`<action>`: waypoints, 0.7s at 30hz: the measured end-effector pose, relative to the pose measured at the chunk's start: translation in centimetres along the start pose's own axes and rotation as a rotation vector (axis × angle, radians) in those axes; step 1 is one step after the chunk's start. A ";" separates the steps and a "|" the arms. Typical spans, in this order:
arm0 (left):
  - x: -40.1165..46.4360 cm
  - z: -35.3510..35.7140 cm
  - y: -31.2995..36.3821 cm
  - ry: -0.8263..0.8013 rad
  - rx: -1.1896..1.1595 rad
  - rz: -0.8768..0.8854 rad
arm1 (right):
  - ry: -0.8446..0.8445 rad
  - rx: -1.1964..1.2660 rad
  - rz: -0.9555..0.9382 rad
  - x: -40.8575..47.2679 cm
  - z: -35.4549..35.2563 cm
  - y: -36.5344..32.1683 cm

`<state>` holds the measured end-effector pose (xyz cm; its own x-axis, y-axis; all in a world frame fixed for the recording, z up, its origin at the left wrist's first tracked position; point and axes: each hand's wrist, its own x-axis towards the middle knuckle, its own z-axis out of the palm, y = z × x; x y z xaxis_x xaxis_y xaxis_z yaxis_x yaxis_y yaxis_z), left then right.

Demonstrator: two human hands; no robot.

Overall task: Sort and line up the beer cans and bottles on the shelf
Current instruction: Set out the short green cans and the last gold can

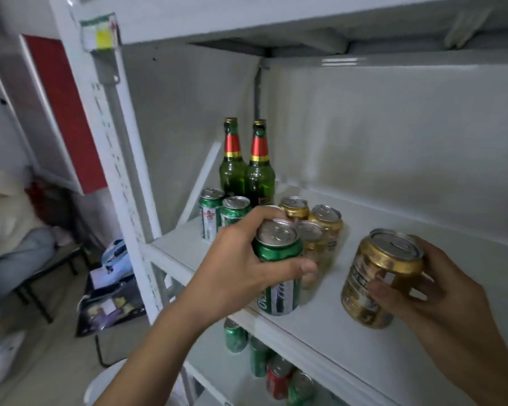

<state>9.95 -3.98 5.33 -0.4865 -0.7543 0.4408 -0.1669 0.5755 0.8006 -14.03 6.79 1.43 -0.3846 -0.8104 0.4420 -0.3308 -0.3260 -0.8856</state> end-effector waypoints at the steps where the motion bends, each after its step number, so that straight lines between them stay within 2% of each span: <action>1: -0.6 -1.6 -0.4 0.032 0.001 -0.013 | 0.002 -0.016 -0.002 0.0 1.5 -0.3; 6: -3.6 -9.9 -3.6 0.162 0.033 -0.066 | -0.016 -0.044 -0.032 -0.1 10.1 -1.2; 12: -4.9 -17.9 -8.6 0.204 0.056 -0.107 | -0.008 -0.106 -0.010 0.4 18.7 -1.2; 16: -3.1 -20.1 -11.2 0.173 0.055 -0.118 | 0.017 -0.164 0.018 0.9 22.3 -1.1; 21: 0.6 -19.8 -13.7 0.110 0.011 -0.099 | 0.131 -0.112 0.085 1.5 23.9 -0.7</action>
<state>28.89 -18.53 2.67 -0.3703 -0.8375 0.4018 -0.2193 0.4992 0.8383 6.21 -5.89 -0.72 -0.5215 -0.7601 0.3878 -0.3832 -0.1975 -0.9023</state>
